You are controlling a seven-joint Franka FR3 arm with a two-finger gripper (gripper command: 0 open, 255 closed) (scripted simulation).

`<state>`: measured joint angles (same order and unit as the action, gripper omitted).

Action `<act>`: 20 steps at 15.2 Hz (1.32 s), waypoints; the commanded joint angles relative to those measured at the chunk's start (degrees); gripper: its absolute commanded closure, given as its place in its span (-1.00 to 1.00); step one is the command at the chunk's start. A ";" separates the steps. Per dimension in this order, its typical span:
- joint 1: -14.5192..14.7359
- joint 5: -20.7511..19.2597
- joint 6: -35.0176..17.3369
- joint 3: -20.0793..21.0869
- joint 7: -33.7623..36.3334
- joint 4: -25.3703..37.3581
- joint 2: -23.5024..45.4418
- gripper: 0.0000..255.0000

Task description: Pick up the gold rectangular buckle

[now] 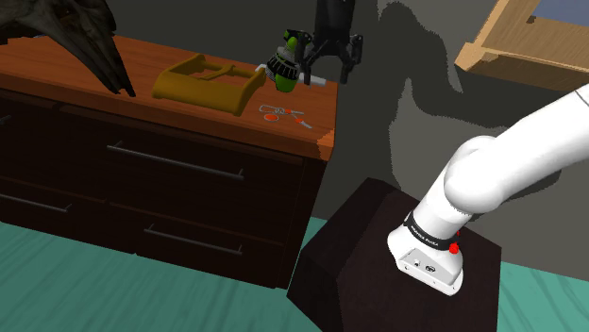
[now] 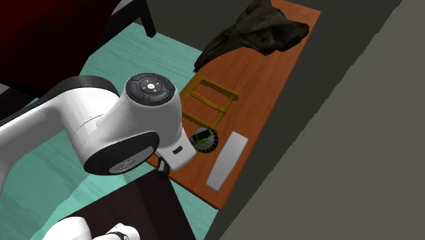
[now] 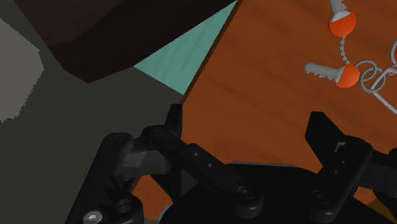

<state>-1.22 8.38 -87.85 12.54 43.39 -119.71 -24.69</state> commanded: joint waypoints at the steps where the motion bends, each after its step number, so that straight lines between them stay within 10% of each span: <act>1: -0.17 0.85 -0.50 1.78 4.73 3.85 3.97 -1.00; 20: 4.96 -5.17 0.64 8.62 40.84 48.48 44.15 -1.00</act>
<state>3.43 3.48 -87.34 21.20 83.52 -72.48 18.42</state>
